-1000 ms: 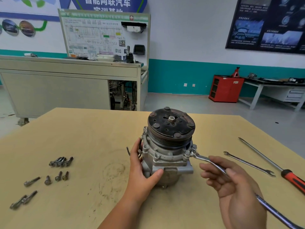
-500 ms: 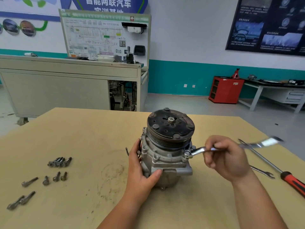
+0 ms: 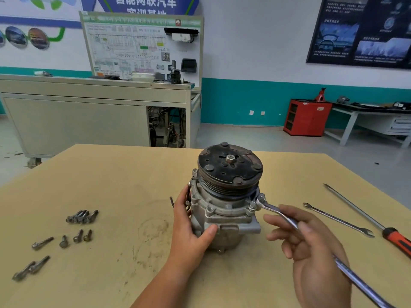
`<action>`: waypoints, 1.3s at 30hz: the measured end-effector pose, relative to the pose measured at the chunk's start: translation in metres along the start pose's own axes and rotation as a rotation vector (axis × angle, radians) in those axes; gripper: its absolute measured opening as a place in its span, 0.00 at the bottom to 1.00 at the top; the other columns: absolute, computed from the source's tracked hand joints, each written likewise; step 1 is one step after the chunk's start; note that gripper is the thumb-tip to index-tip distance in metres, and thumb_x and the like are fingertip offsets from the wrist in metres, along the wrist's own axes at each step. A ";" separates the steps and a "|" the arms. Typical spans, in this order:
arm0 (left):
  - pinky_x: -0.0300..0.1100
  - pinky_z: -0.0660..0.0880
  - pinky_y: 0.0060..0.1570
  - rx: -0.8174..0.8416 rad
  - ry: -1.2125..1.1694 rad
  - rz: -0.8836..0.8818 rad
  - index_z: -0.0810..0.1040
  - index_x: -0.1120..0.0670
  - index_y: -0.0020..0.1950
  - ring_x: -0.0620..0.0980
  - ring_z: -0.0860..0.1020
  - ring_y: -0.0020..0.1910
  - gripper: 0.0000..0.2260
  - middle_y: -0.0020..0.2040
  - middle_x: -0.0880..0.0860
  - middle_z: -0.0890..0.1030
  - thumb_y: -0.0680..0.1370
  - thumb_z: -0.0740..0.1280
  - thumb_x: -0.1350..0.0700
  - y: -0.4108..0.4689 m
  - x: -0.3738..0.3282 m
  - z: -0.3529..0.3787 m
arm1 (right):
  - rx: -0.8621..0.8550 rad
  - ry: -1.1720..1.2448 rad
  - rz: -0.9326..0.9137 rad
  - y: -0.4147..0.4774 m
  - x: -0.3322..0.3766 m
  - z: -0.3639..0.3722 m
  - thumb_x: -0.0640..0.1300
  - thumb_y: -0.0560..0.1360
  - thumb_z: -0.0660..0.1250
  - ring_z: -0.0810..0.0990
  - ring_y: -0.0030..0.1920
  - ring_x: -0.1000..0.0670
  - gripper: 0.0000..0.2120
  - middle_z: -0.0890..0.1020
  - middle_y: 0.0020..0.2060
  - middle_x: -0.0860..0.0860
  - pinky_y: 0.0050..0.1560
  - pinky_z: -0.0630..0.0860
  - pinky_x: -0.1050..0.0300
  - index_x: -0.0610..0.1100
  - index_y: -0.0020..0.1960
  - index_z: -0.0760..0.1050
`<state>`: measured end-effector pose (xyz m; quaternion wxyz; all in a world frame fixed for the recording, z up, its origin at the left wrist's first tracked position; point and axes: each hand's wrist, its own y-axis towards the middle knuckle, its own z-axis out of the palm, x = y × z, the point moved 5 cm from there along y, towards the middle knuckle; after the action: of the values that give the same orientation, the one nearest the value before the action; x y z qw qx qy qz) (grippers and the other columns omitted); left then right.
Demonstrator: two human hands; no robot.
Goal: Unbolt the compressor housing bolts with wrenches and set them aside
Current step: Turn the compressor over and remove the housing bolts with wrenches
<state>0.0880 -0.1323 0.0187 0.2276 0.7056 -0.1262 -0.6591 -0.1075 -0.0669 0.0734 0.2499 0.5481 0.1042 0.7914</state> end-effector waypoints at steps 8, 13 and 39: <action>0.57 0.68 0.67 -0.031 0.032 0.024 0.58 0.49 0.73 0.52 0.70 0.69 0.39 0.72 0.54 0.68 0.65 0.68 0.42 0.000 -0.003 -0.001 | 0.004 -0.379 -0.155 -0.018 0.014 0.025 0.44 0.71 0.60 0.81 0.30 0.54 0.12 0.86 0.37 0.54 0.34 0.70 0.75 0.51 0.45 0.81; 0.53 0.67 0.69 0.001 0.018 0.007 0.57 0.49 0.74 0.49 0.69 0.70 0.41 0.72 0.52 0.67 0.64 0.68 0.41 0.000 -0.001 0.001 | 0.055 -0.405 -0.182 -0.011 0.017 0.024 0.48 0.70 0.60 0.80 0.29 0.54 0.11 0.85 0.36 0.53 0.32 0.70 0.73 0.53 0.45 0.81; 0.51 0.68 0.68 0.009 0.037 0.000 0.58 0.46 0.73 0.47 0.70 0.69 0.38 0.71 0.51 0.67 0.65 0.66 0.40 -0.001 -0.006 0.001 | -0.076 -0.114 -0.089 -0.012 0.006 0.009 0.40 0.70 0.56 0.75 0.24 0.53 0.19 0.84 0.32 0.45 0.23 0.64 0.68 0.53 0.43 0.84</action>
<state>0.0866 -0.1291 0.0233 0.2268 0.7186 -0.1251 -0.6454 -0.0978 -0.0545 0.0767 0.3110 0.5770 0.0838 0.7506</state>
